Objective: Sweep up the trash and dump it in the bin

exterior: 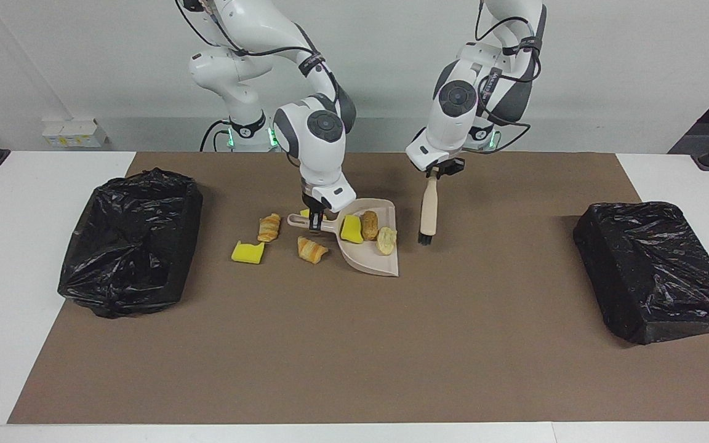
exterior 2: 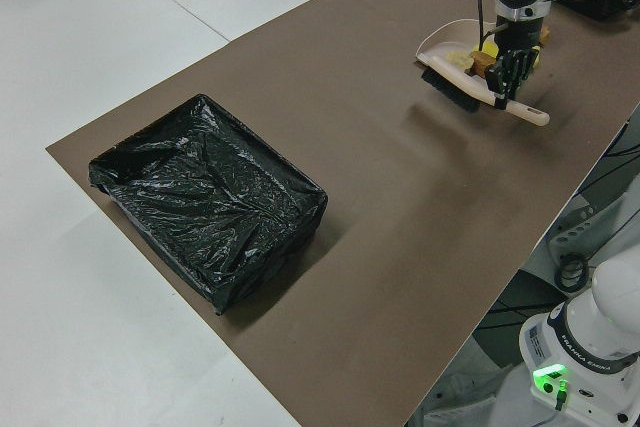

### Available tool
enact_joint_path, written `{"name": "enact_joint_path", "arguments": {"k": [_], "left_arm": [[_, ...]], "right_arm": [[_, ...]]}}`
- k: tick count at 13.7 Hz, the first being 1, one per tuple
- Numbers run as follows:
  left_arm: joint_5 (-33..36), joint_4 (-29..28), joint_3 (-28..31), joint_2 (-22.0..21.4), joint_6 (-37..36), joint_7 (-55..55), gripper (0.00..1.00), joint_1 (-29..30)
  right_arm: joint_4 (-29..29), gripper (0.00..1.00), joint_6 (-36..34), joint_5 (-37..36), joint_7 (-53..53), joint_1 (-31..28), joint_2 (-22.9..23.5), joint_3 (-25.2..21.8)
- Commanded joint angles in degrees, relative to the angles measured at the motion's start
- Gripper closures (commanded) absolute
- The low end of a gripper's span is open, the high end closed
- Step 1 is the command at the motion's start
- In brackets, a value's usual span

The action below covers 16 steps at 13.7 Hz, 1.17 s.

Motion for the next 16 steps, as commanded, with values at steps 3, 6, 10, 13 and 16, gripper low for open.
{"name": "enact_joint_path", "arguments": {"k": [3,6,10,13,16], "left_arm": [[-0.6,-12.7,-1.3,-9.4,12.1,-17.7,1.00,-9.6],[-3.2,-12.8,-1.4,-8.5,13.3,-20.5,1.00,-18.4],[-11.4,-12.6,-1.3,-3.0,22.5,-27.4,1.00,-25.7],[-15.1,-12.0,-1.3,0.0,23.5,-28.5,1.00,-25.8],[-15.4,-11.3,-1.3,1.5,23.2,-28.5,1.00,-25.8]], "right_arm": [[7.2,1.00,-9.2,2.8,-9.5,-7.7,-1.7,0.4],[12.3,1.00,-16.7,2.8,-15.8,-13.5,-1.7,0.3],[15.4,1.00,-20.4,1.7,-27.6,-25.6,-2.3,-0.3],[16.0,1.00,-18.3,1.0,-35.8,-35.3,-2.1,-0.4],[15.6,1.00,-14.4,-5.2,-43.2,-41.9,-2.2,-0.4]]}}
